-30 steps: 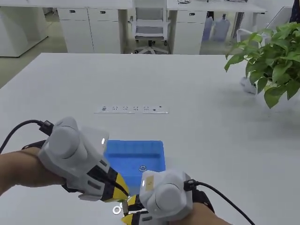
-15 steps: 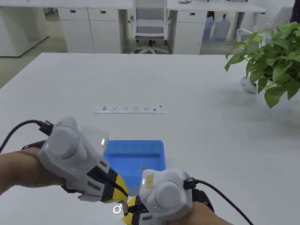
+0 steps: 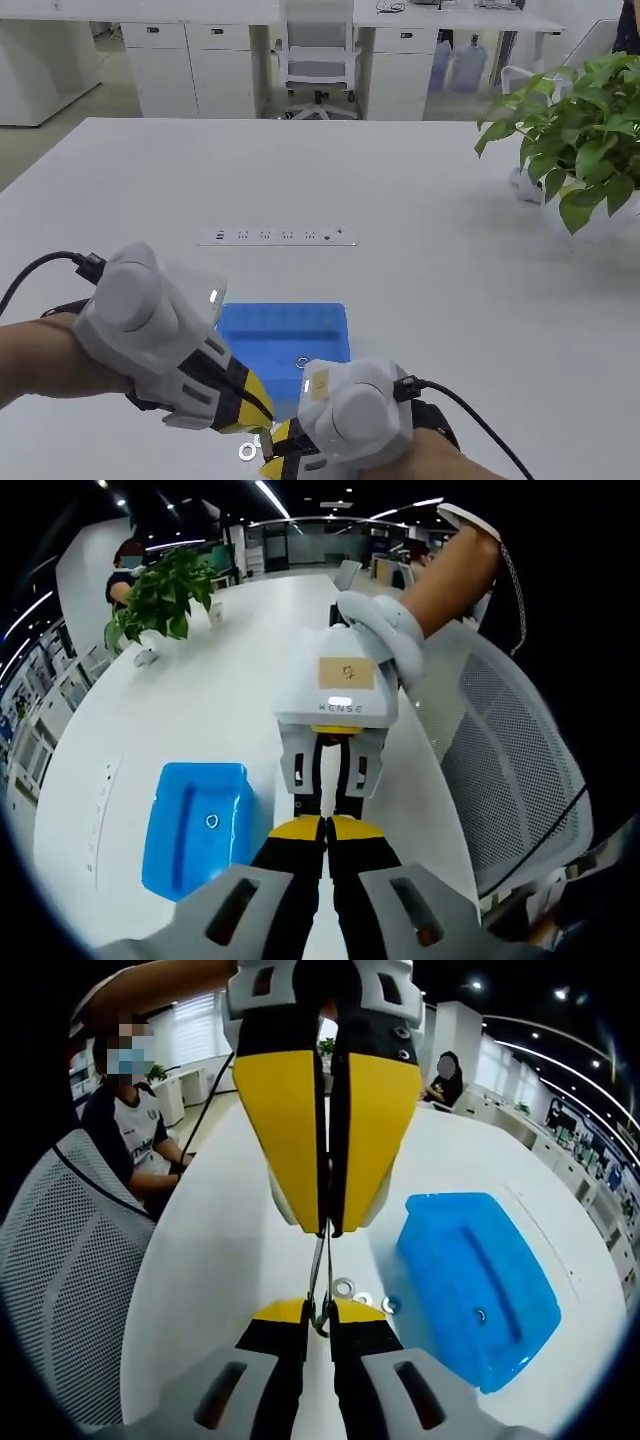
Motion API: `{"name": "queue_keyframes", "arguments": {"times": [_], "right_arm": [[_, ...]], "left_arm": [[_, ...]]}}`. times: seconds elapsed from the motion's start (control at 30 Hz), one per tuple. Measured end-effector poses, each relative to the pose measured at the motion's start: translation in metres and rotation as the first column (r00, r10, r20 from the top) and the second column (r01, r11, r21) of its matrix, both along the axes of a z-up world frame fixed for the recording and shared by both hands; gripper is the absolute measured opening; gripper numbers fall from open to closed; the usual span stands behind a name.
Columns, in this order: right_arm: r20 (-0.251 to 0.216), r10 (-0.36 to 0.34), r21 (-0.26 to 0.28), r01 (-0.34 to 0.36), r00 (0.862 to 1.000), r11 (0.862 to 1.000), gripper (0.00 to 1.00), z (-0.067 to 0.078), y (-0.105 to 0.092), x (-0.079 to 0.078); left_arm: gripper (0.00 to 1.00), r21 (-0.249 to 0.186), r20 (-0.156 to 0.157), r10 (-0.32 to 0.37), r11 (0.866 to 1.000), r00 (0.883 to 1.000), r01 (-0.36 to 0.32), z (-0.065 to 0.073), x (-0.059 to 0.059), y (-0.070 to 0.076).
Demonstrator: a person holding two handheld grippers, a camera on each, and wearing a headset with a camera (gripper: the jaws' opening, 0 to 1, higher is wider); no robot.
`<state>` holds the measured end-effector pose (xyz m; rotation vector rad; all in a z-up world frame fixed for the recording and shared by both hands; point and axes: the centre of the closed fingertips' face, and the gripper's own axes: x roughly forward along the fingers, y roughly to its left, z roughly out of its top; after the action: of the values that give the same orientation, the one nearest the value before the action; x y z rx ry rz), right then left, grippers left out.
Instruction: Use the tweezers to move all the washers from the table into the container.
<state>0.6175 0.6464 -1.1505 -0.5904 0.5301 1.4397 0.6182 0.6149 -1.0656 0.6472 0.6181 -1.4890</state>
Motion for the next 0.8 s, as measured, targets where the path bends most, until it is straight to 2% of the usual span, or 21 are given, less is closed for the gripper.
{"name": "queue_keyframes", "arguments": {"times": [0.5, 0.8], "right_arm": [[0.024, -0.014, 0.004, 0.013, 1.000, 1.000, 0.09, 0.021, -0.006, 0.008], [0.045, -0.026, 0.003, 0.026, 0.999, 1.000, 0.09, 0.035, -0.010, 0.021]], "left_arm": [[0.05, -0.022, 0.014, -0.012, 1.000, 1.000, 0.012, 0.022, 0.002, -0.006], [0.05, -0.024, 0.039, -0.019, 1.000, 0.999, 0.020, 0.036, 0.013, -0.008]]}}
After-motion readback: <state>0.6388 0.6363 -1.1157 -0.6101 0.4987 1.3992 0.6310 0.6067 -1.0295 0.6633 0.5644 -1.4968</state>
